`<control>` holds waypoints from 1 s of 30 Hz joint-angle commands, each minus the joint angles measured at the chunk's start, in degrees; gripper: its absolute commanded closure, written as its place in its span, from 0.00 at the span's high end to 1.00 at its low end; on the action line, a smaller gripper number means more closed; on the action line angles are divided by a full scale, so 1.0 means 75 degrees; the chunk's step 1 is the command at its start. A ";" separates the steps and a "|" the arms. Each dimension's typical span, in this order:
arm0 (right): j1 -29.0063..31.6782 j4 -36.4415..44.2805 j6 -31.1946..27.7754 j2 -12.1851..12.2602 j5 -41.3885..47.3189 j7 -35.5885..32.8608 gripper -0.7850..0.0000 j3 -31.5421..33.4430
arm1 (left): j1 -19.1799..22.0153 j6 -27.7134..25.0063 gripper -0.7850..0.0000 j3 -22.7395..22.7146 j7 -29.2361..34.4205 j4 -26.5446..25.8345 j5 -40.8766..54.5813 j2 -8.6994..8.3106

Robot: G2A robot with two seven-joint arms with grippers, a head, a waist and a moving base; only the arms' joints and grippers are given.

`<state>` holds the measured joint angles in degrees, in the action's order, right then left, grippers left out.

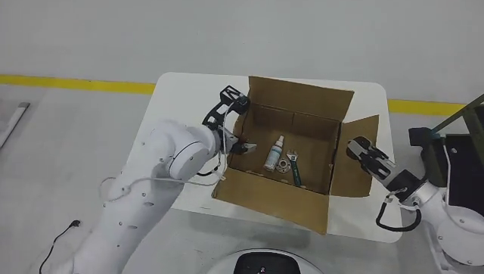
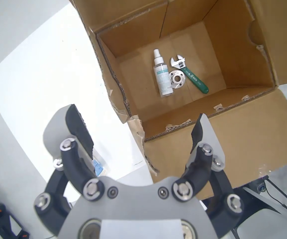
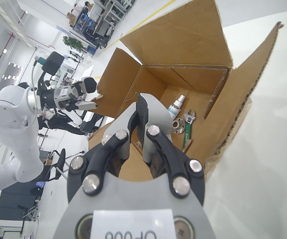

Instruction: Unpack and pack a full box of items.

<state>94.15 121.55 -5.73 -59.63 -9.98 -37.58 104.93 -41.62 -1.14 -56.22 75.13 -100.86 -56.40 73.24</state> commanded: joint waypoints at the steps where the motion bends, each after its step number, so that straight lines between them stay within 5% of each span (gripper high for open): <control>1: 0.0017 -0.0012 -0.0010 0.0002 0.0010 -0.0002 0.00 0.0014 | 0.0002 0.0052 0.72 0.0055 0.0013 0.0202 0.0052 0.0015; 2: 0.0022 -0.0025 -0.0014 0.0002 0.0011 0.0008 0.00 0.0022 | 0.0024 0.0097 0.47 0.0069 0.0047 0.0299 0.0028 0.0020; 3: 0.0027 -0.0039 -0.0016 0.0004 0.0012 0.0002 0.00 0.0025 | 0.0041 0.0082 0.09 0.0104 0.0048 0.0351 -0.0019 0.0025; 4: 0.0024 -0.0050 -0.0025 0.0005 0.0015 0.0000 0.00 0.0030 | 0.0051 0.0079 0.00 0.0135 0.0061 0.0412 -0.0061 0.0028; 19: -0.0144 -0.0273 -0.0088 0.0029 0.0161 -0.0097 0.00 -0.0052 | 0.0084 0.0516 0.00 0.0101 0.0476 0.0624 0.0284 0.0068; 30: -0.0240 -0.0345 0.0266 0.0048 0.0668 -0.0334 0.00 0.0031 | -0.0332 0.2109 0.00 -0.0668 0.0600 0.0301 0.2024 0.0093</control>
<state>92.41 118.92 -3.91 -59.30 -4.99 -39.84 105.05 -43.98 13.46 -60.83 79.33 -98.49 -42.13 73.97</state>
